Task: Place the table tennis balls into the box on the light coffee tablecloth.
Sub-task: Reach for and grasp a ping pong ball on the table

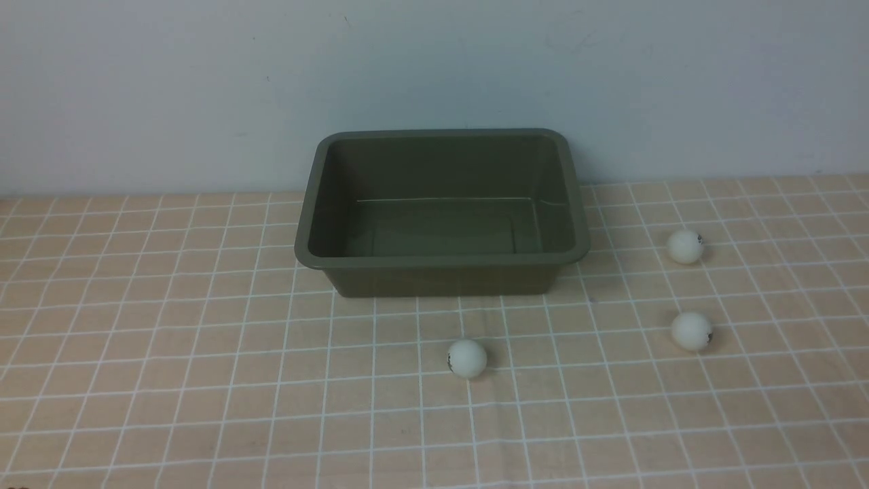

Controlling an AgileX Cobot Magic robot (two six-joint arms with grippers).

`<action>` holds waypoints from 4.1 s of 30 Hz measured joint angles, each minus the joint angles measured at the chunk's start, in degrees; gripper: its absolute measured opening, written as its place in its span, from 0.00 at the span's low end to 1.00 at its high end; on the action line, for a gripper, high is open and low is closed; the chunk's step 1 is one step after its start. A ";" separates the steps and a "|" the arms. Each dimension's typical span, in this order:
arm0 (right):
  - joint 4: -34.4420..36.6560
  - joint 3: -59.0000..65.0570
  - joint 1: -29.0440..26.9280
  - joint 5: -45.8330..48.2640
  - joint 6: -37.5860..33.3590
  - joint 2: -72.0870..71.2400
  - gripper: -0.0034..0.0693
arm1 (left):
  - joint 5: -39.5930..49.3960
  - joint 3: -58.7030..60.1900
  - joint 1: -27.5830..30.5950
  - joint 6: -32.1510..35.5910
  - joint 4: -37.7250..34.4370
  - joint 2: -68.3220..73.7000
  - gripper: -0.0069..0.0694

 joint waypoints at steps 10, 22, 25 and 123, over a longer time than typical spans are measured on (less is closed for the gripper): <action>-13.68 0.00 0.00 -0.18 5.23 0.00 0.59 | 0.00 0.00 0.00 0.00 0.00 0.00 0.00; -35.80 -14.76 0.00 -8.00 14.12 3.28 0.84 | 0.00 0.00 0.00 0.00 0.00 0.00 0.00; -39.52 -24.42 0.00 -7.22 12.57 9.96 0.84 | 0.00 0.00 0.00 0.00 0.00 0.00 0.00; -27.05 -110.65 5.17 73.42 -16.46 133.43 0.56 | 0.00 0.00 0.00 0.00 0.00 0.00 0.00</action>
